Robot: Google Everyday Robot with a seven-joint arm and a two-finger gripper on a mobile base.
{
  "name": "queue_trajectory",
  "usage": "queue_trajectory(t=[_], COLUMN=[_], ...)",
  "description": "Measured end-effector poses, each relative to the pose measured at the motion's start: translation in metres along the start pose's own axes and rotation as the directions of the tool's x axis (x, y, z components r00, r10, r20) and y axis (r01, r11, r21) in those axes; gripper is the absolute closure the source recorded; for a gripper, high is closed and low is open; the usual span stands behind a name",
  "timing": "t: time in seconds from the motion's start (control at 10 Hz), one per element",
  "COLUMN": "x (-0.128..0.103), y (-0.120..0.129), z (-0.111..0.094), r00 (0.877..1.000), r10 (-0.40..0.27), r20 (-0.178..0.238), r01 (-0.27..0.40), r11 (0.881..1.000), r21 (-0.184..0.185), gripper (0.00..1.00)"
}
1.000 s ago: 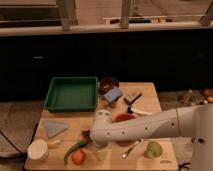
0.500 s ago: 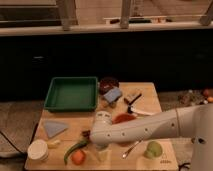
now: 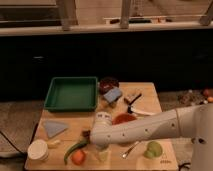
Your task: Place grapes in tray
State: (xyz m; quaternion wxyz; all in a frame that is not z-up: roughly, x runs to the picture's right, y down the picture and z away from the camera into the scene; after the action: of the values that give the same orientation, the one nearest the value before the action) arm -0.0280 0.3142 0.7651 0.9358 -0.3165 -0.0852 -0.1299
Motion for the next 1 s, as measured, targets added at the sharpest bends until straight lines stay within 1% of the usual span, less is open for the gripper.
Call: queue_trajectory(t=[0.3, 0.6, 0.7, 1.0], x=[-0.001, -0.005, -0.004, -0.002], y=[-0.012, -0.028, -0.036, -0.045], z=[-0.008, -0.011, -0.011, -0.008], r00=[0.999, 0.997, 0.996, 0.991], r10=[-0.013, -0.027, -0.016, 0.017], r20=[0.037, 0.067, 0.093, 0.136], r01=[0.014, 0.027, 0.014, -0.024], r11=[1.0, 1.0, 1.0, 0.998], r21=[-0.008, -0.001, 0.017, 0.049], gripper=[0.2, 0.2, 0.2, 0.2])
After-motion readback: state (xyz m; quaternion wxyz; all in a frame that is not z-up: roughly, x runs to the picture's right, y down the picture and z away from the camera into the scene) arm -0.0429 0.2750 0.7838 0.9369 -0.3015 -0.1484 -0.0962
